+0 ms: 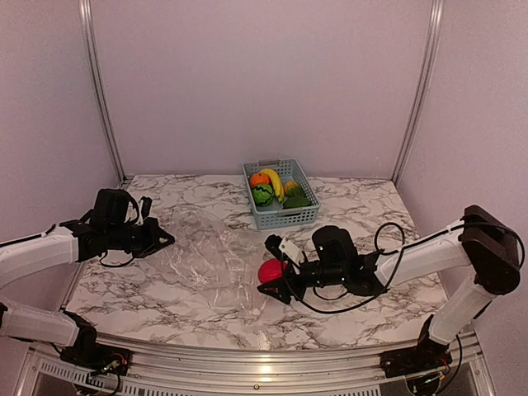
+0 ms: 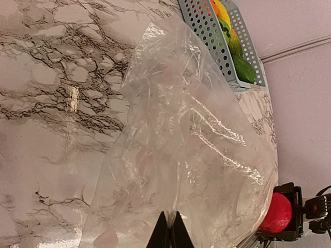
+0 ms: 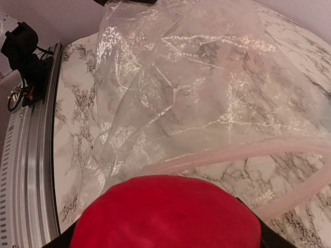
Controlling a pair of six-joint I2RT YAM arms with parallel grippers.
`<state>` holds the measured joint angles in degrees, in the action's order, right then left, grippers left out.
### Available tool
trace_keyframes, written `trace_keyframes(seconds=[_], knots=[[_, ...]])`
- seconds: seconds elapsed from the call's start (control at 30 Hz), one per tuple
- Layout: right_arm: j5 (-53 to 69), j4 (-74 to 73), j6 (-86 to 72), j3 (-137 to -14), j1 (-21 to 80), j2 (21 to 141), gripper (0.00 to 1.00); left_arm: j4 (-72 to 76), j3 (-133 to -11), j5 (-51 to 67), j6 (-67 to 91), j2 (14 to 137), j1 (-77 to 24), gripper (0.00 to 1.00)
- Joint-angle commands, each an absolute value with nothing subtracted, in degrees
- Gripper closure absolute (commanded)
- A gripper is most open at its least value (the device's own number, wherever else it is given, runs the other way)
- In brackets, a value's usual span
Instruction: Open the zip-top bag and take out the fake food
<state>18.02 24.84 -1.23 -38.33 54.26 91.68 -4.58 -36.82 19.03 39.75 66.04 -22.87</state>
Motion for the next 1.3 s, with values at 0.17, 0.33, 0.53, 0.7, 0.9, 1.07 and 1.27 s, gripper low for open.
trace_keyframes(seconds=[0.17,0.33,0.53,0.7,0.9,1.07,1.27], knots=[[17.72,12.39,-1.35,-34.89,49.37,80.86,0.36,-5.89,-34.94,15.94,38.91,68.34,-17.57,1.0],[17.75,9.55,-1.78,-37.25,43.63,77.64,0.36,-4.83,-34.36,15.86,38.5,69.72,-15.87,1.0],[17.83,6.9,-0.26,-50.37,35.91,84.93,0.36,-3.29,-34.52,16.04,38.24,71.32,-14.28,1.0],[17.23,5.18,-0.18,-64.62,31.56,95.85,0.36,-2.06,-34.72,16.27,38.49,72.02,-13.91,1.0],[16.5,1.37,-0.18,-82.3,29.63,109.48,0.36,-1.13,-34.82,16.29,38.31,71.81,-13.43,1.0],[15.1,0.26,-0.18,-90.92,29.49,117.95,0.33,-1.05,-35.52,16.76,37.38,72.46,-13.18,1.0],[14.1,-4.08,-0.18,-99.15,28.37,125.96,0.3,-0.75,-35.69,17.84,37.23,73.61,-13.18,1.0]])
